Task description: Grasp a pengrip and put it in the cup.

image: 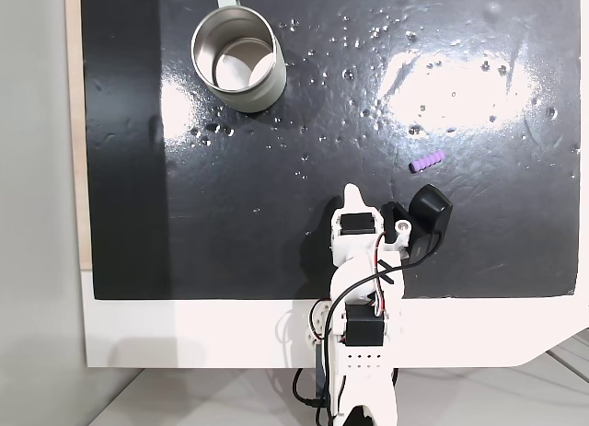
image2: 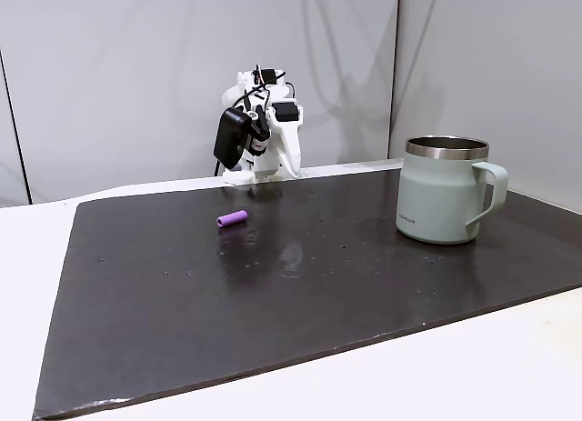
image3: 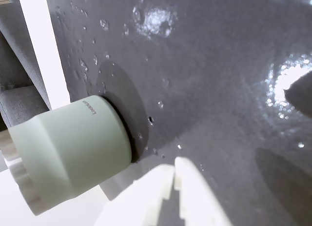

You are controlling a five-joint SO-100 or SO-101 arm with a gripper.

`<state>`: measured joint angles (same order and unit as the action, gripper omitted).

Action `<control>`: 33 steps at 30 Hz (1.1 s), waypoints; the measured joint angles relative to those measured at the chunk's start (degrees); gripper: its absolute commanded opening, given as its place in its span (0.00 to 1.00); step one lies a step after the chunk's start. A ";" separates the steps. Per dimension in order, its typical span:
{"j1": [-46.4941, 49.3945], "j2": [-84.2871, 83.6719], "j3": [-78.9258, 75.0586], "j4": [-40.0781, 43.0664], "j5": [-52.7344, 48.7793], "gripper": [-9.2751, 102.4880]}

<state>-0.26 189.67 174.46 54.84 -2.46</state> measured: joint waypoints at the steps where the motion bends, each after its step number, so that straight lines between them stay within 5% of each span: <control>1: 0.00 0.00 0.00 0.00 0.00 0.08; 26: 1.67 0.00 0.00 0.97 -2.81 0.08; 33: 4.04 -10.20 -11.43 6.86 -7.82 0.08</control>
<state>3.78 179.47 163.04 61.70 -10.28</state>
